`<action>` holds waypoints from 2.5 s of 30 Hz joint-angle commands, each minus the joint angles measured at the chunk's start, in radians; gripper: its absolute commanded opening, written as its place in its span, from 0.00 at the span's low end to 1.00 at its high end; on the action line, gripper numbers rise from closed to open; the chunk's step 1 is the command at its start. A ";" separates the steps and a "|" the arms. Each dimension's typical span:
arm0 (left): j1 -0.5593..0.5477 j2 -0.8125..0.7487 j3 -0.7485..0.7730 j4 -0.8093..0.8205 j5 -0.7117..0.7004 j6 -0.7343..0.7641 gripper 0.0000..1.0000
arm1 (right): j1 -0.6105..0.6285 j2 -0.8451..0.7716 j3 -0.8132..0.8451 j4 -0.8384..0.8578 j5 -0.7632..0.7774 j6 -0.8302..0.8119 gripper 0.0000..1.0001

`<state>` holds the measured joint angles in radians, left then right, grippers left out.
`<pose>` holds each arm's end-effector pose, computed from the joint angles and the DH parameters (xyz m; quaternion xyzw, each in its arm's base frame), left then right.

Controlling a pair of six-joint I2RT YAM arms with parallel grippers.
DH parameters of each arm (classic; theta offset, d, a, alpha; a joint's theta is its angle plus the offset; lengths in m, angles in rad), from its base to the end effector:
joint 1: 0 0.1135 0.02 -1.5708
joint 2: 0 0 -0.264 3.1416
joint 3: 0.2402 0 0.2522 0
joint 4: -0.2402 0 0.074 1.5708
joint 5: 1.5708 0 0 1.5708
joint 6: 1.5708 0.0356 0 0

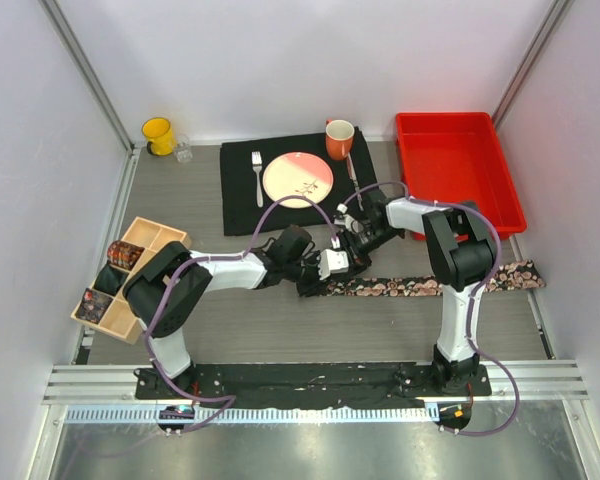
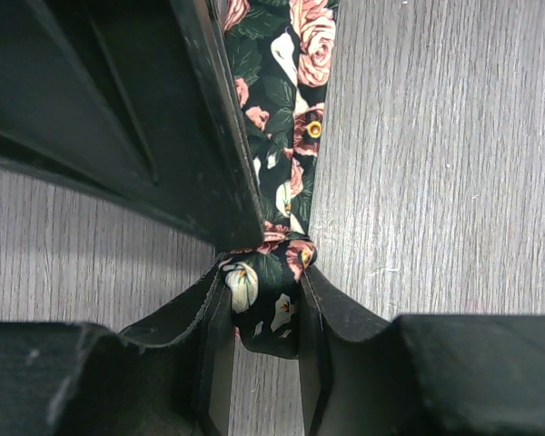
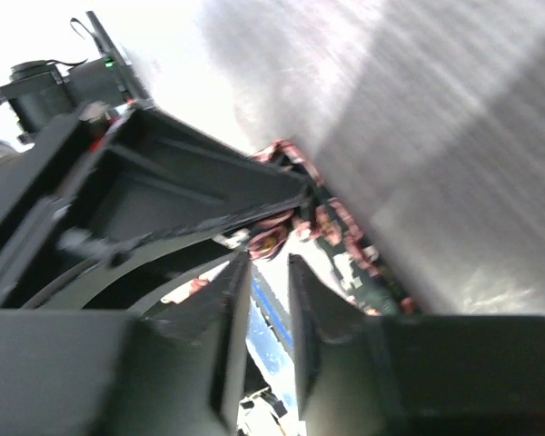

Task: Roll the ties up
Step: Roll the tie at the center of the board.

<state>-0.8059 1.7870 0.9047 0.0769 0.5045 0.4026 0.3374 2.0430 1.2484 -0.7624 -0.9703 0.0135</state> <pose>0.2310 -0.2655 0.1445 0.5871 0.6863 -0.2993 0.3079 0.3260 0.1455 0.1217 0.1458 -0.8725 -0.4602 0.0754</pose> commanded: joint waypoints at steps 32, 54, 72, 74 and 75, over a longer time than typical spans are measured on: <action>-0.003 0.097 0.033 -0.187 -0.004 -0.039 0.33 | 0.022 -0.136 -0.164 0.347 -0.091 0.249 0.37; 0.034 -0.086 -0.194 0.230 0.072 -0.125 0.76 | -0.044 -0.033 -0.205 0.199 0.068 -0.009 0.01; 0.031 -0.094 -0.152 0.292 0.069 -0.131 0.87 | -0.038 -0.112 -0.170 0.143 0.013 0.009 0.01; 0.025 -0.052 -0.116 0.226 0.107 -0.104 0.91 | -0.038 -0.106 -0.153 0.133 0.015 0.006 0.01; 0.016 -0.040 -0.103 0.198 0.115 -0.096 0.91 | -0.037 -0.098 -0.147 0.126 0.016 0.005 0.01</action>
<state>-0.7769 1.7016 0.7387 0.3264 0.5686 0.2703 0.2974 1.9739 1.0588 -0.6037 -0.9749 0.0475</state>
